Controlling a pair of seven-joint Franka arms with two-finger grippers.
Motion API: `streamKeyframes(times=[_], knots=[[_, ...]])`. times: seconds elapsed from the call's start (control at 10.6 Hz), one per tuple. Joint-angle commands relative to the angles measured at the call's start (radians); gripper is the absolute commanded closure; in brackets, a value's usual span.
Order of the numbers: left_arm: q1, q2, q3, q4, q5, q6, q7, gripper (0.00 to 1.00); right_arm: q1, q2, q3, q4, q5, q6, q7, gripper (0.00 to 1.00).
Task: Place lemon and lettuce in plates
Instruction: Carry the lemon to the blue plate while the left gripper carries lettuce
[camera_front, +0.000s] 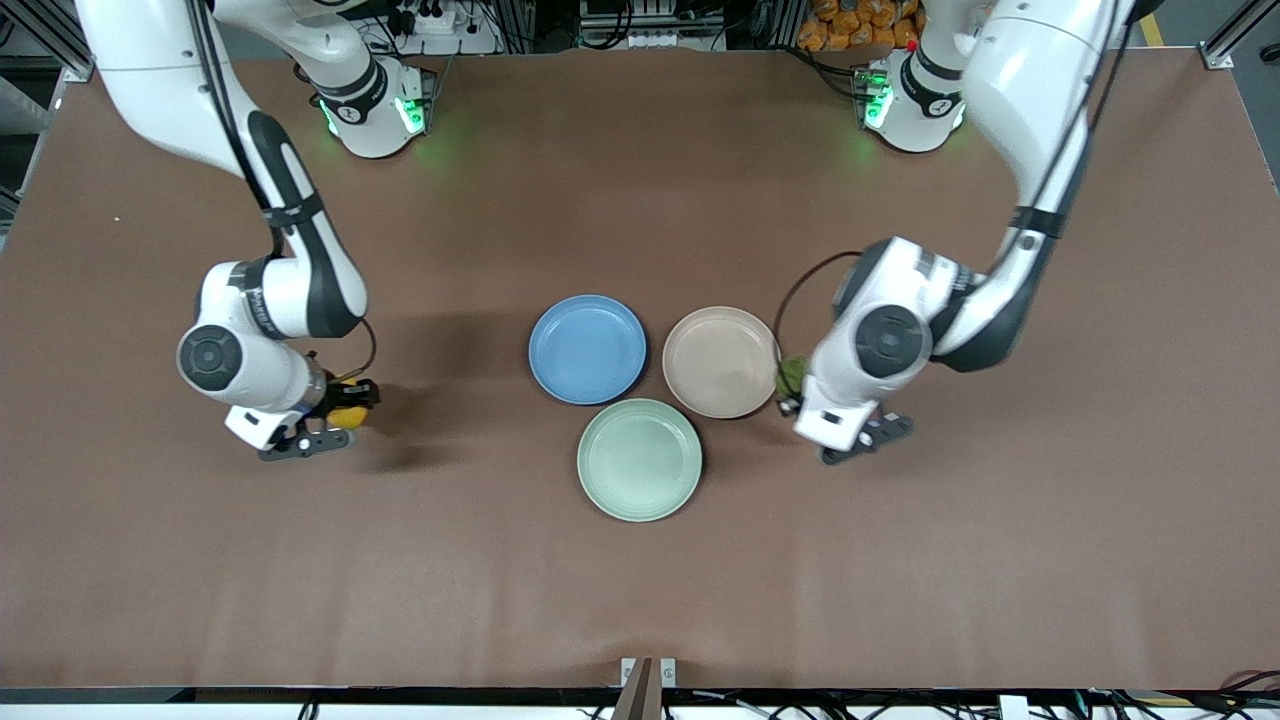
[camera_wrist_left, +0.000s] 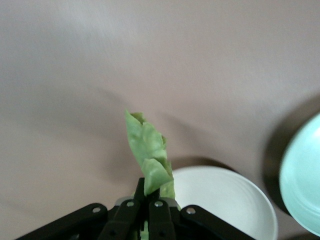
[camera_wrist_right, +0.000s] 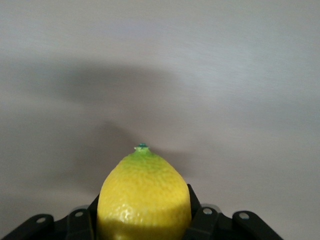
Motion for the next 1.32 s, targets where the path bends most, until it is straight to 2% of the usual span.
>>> streamKeyframes(times=[0.0,0.28,0.38,0.47,0.57,0.85,1.23], knots=[[-0.060,0.014,0.005,0.023,-0.039,-0.039,-0.147,1.00,0.047,-0.012,0.065,0.020,0.009,-0.013,0.164,0.91],[-0.120,0.066,0.008,0.023,-0.055,-0.039,-0.266,1.00,0.124,-0.003,0.123,0.049,0.009,-0.009,0.347,0.91],[-0.120,0.074,0.006,0.023,-0.052,-0.037,-0.271,0.60,0.151,-0.003,0.137,0.049,0.009,-0.007,0.407,0.91],[-0.120,0.083,0.009,0.024,-0.050,-0.036,-0.272,0.01,0.176,0.000,0.154,0.049,0.011,-0.002,0.454,0.91],[-0.120,0.083,0.012,0.030,-0.049,-0.033,-0.266,0.00,0.205,0.000,0.163,0.049,0.011,-0.001,0.504,0.91],[-0.083,0.040,0.017,0.052,0.071,-0.062,-0.220,0.00,0.291,0.043,0.168,0.088,0.039,0.008,0.579,0.91],[0.053,-0.052,0.038,0.104,0.082,-0.148,0.190,0.00,0.365,0.152,0.166,0.098,0.039,0.184,0.680,0.90]])
